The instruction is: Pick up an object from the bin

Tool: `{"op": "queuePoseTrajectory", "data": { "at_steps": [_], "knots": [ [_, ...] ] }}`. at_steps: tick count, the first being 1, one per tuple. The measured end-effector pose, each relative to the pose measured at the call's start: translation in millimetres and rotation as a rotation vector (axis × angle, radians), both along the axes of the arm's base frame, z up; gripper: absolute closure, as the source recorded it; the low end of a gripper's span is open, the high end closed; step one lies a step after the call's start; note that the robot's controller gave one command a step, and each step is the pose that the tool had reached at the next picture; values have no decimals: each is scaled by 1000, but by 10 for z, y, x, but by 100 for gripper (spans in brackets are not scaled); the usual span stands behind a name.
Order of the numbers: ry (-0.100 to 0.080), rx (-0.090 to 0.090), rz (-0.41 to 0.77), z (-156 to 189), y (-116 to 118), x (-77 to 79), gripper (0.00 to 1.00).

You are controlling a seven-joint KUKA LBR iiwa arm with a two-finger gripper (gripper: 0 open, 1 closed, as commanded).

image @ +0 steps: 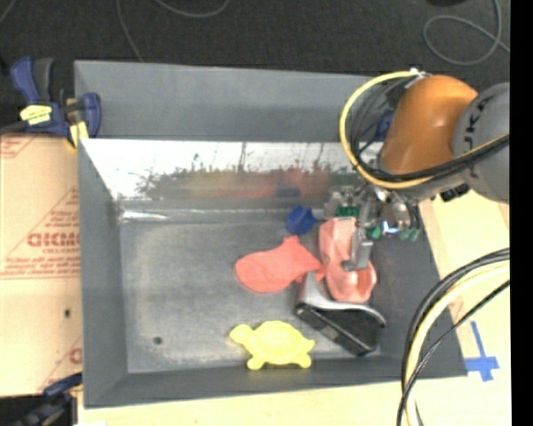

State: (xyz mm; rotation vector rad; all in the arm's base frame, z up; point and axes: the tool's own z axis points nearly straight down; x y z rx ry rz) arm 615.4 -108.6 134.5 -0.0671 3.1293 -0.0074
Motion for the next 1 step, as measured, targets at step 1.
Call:
{"op": "queuePoseTrajectory", "data": {
  "at_steps": [1],
  "knots": [
    [4, 5, 42, -593, 200, -91, 100]
  ]
}}
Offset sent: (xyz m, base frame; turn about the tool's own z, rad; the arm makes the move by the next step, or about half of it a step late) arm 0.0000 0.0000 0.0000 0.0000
